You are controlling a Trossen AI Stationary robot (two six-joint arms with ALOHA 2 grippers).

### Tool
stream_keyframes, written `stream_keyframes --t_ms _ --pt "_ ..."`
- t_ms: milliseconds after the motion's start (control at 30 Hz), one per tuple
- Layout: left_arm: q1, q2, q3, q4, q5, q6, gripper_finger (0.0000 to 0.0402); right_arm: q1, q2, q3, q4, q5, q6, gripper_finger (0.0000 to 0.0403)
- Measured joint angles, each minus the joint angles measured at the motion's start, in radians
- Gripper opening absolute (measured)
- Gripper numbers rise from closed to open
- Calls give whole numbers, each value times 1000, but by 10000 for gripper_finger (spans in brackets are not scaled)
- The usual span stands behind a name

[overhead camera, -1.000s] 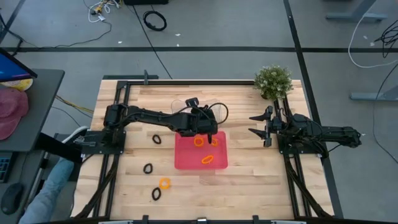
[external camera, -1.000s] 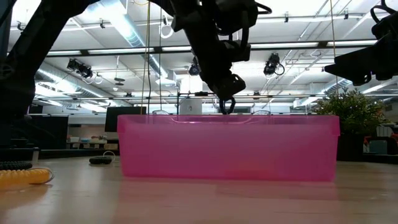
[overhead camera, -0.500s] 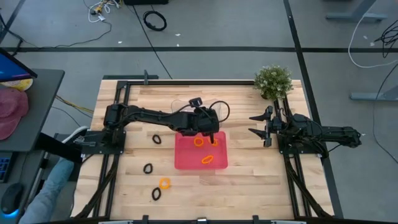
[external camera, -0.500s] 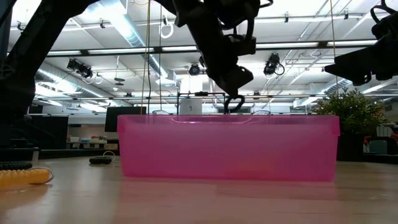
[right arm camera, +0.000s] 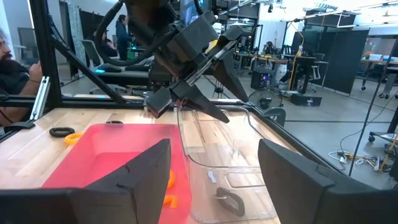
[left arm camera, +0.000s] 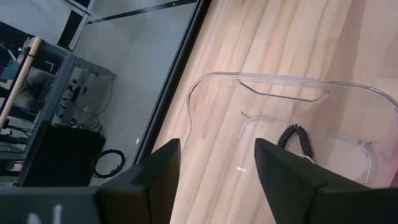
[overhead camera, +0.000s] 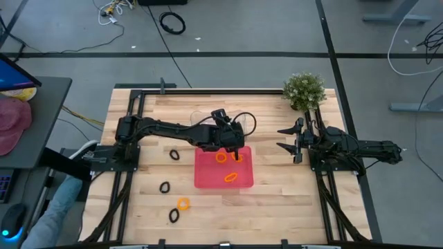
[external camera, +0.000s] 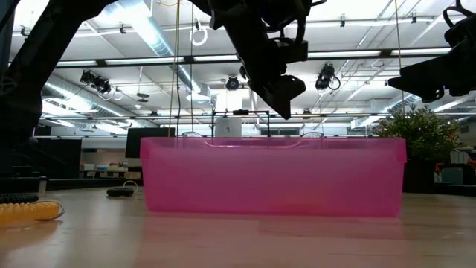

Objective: Sort spring keychains
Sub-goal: Put the bottom black spring keychain into the transparent bin

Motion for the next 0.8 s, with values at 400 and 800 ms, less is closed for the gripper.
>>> stream_keyframes --t_ms 400,800 --pt "-11 0 0 -1 -16 -19 213 0 0 0 0 0 0 247" --pt "-129 -8 0 -118 -80 -117 213 0 0 0 0 0 0 247"
